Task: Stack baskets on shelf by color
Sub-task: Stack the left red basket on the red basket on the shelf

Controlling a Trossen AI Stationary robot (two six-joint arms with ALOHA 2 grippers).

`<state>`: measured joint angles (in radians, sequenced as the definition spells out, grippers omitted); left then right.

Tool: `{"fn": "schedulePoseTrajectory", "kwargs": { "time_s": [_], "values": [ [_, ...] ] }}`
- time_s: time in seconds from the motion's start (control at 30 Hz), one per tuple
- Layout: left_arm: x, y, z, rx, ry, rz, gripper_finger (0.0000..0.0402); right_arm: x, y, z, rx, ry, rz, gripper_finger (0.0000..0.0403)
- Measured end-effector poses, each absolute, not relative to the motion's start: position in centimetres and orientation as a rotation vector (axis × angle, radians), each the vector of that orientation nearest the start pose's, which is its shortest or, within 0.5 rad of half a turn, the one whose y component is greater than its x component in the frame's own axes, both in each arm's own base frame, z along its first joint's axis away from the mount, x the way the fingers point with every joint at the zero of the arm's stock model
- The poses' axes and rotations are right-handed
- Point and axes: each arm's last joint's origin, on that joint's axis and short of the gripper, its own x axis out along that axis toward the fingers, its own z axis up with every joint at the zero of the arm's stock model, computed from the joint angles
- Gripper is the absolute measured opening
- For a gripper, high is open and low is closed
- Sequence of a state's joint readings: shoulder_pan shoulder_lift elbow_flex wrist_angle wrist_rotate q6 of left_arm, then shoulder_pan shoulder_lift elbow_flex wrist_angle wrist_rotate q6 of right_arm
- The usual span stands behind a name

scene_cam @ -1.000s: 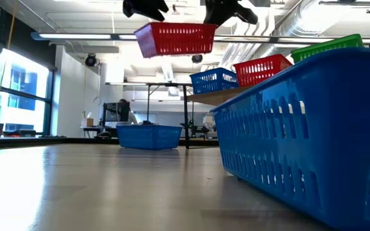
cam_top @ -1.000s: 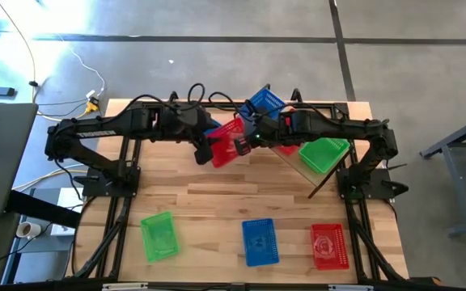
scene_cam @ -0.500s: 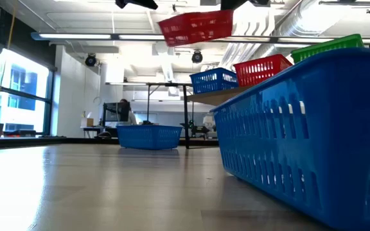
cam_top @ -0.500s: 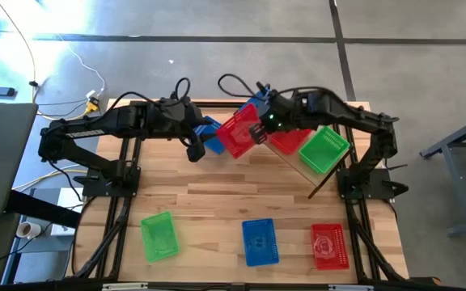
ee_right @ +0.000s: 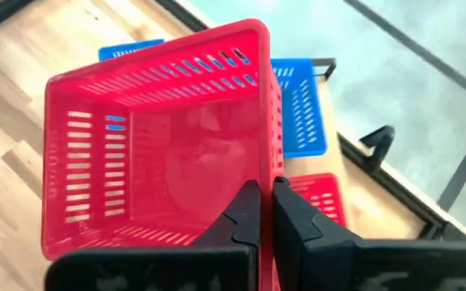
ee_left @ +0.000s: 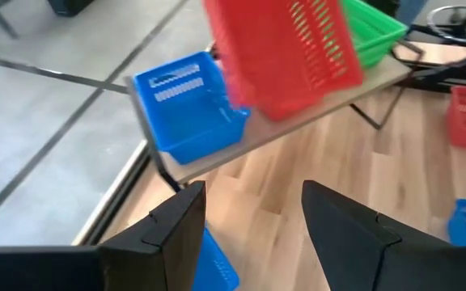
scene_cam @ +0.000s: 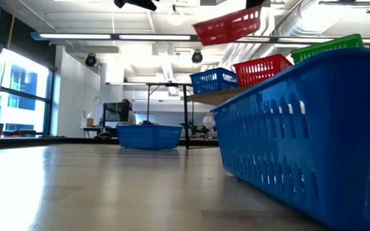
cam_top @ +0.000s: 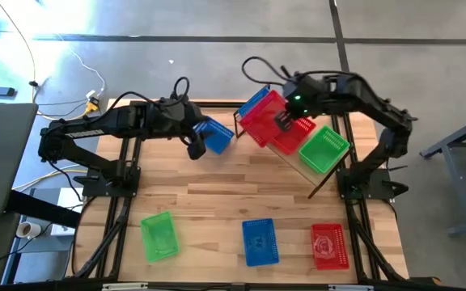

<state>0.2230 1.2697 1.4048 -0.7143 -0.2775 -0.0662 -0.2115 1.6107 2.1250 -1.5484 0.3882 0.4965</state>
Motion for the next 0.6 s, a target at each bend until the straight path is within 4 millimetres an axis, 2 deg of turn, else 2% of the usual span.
{"fn": "schedulePoseTrajectory", "kwargs": {
  "time_s": [0.33, 0.43, 0.6],
  "values": [
    [24.6, 7.3, 39.6, -0.081, 0.559, 0.567, 0.0197, 19.4, -7.9, 48.5, 0.332, 0.816, -0.781, 0.0],
    [24.5, 7.5, 39.6, -0.086, 0.558, 0.578, 0.0197, 17.7, -8.2, 48.3, 0.36, 0.82, -0.782, 0.0],
    [24.4, 8.0, 39.6, -0.094, 0.557, 0.596, 0.0197, 15.8, -8.5, 46.3, 0.419, 0.81, -0.749, 0.0]
  ]
}}
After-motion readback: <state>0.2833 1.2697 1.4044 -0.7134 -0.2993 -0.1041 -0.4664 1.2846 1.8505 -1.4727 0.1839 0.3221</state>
